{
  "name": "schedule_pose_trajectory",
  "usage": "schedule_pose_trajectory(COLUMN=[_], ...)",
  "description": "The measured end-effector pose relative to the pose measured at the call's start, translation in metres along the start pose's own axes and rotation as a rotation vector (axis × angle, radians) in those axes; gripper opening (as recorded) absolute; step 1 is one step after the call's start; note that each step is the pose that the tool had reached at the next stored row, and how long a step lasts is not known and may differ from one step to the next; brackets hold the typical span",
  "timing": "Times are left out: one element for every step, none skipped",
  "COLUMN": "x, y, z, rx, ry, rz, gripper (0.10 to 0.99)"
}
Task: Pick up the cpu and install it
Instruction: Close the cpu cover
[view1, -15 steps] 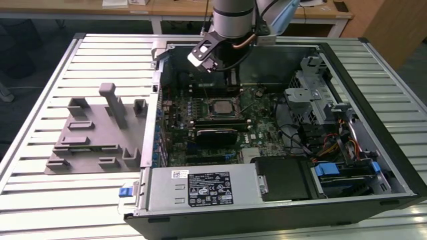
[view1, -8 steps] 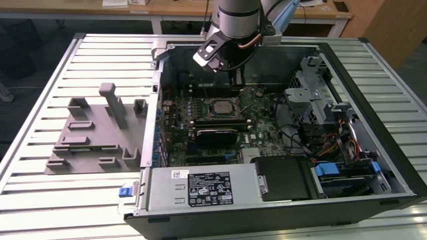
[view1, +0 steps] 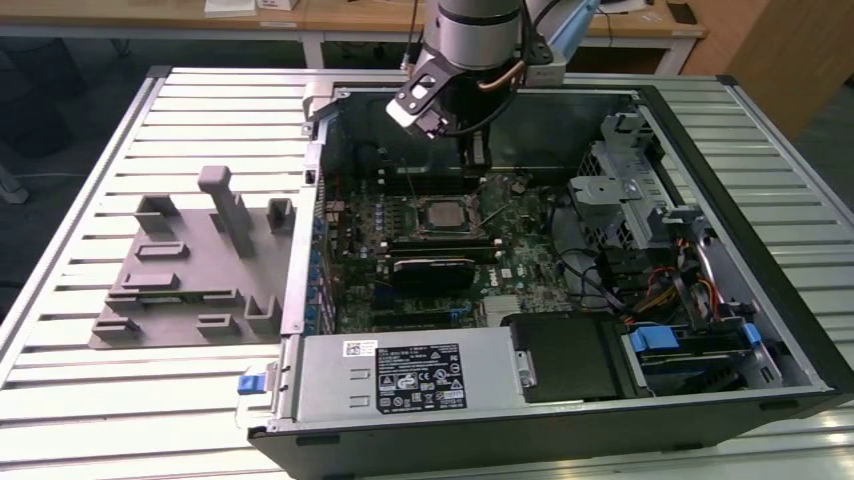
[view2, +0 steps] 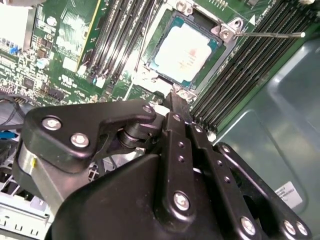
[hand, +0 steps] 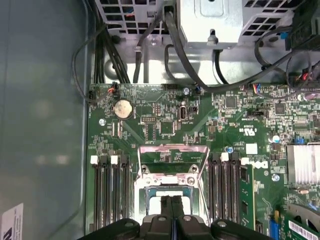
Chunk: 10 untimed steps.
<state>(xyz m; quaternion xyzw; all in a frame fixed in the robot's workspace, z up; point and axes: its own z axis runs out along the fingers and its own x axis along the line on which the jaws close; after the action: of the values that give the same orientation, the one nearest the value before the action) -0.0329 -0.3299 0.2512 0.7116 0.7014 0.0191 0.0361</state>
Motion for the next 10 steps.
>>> schedule_pose_trajectory(x=[0.0000,0.0002,0.0003,0.0006,0.0008,0.0010,0.0011,0.0014,0.0018,0.0022], y=[0.0006,0.0016,0.0030,0.0046,0.0061,0.0075,0.0086,0.0094,0.0099,0.0104], z=[0.0000,0.0000,0.0001,0.0002,0.0004,0.0005,0.0005,0.0006,0.0006,0.0007], rx=[0.000,0.000,0.000,0.000,0.000,0.000,0.000,0.000,0.000,0.000], ry=[0.0000,-0.0002,-0.0003,-0.0003,-0.0003,-0.0003,-0.0003,-0.0002,-0.0002,-0.0003], rz=[0.000,0.000,0.000,0.000,0.000,0.000,0.000,0.000,0.000,0.000], gripper=[0.106,0.106,0.106,0.106,0.106,0.106,0.106,0.106,0.106,0.106])
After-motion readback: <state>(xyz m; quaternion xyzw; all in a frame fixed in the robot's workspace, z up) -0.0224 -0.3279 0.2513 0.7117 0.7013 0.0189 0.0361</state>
